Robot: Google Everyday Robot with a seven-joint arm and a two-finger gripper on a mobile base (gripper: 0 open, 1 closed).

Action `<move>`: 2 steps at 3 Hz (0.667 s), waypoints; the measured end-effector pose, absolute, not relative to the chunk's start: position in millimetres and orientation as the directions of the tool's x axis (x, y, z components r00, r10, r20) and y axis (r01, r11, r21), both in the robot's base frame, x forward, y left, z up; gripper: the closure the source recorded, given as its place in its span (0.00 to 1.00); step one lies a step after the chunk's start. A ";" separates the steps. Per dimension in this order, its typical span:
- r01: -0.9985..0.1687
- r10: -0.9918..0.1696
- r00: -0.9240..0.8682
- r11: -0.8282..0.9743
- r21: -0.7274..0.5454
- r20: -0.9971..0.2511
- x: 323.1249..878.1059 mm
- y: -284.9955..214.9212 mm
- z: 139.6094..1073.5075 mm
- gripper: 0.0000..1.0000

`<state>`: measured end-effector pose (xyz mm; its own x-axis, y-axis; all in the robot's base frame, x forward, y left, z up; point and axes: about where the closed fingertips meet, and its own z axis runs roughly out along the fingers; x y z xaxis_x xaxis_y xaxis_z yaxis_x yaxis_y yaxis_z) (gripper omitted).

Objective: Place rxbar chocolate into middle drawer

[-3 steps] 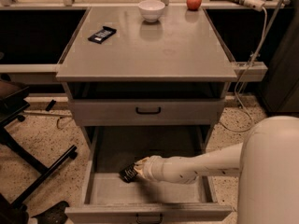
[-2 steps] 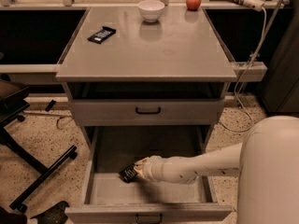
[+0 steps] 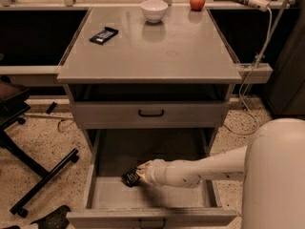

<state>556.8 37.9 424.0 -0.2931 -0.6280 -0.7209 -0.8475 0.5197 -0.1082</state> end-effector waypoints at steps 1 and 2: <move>-0.847 -0.628 -0.293 0.520 -0.108 -0.721 556.7 37.9 423.9 0.12; -0.848 -0.628 -0.293 0.520 -0.108 -0.721 556.7 37.9 423.9 0.00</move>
Offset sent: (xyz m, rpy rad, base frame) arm 0.0000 0.0000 0.0000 0.0000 0.0000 0.0000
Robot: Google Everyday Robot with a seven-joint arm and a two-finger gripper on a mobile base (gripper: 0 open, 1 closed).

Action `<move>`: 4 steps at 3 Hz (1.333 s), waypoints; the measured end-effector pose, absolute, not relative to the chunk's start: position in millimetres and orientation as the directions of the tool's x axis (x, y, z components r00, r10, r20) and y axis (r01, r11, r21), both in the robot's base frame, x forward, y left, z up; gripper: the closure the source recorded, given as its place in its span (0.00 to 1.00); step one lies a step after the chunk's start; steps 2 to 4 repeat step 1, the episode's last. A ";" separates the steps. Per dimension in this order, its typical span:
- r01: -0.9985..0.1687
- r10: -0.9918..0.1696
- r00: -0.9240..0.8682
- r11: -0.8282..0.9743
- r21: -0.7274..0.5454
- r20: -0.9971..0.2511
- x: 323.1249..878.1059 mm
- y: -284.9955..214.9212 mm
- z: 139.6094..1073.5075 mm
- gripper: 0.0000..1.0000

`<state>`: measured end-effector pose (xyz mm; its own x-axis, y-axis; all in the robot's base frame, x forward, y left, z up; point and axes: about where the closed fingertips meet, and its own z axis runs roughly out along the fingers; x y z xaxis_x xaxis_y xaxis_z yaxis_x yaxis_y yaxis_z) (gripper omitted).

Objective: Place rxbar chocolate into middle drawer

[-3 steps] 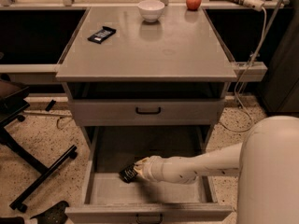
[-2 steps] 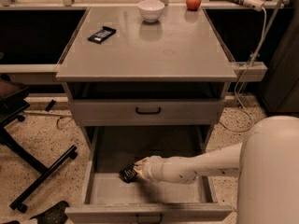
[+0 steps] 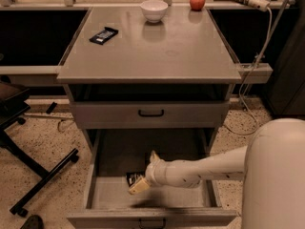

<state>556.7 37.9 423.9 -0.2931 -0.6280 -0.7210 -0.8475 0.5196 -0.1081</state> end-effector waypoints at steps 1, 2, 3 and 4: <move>-0.848 -0.628 -0.293 0.520 -0.108 -0.721 556.7 38.0 423.9 0.00; -0.848 -0.628 -0.293 0.520 -0.108 -0.721 556.7 38.0 423.9 0.00; -0.848 -0.628 -0.293 0.520 -0.108 -0.721 556.7 38.0 423.9 0.00; -0.848 -0.628 -0.293 0.520 -0.108 -0.721 556.7 38.0 423.9 0.00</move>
Offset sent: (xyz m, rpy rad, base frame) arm 0.0000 0.0000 0.0000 0.0000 0.0000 0.0000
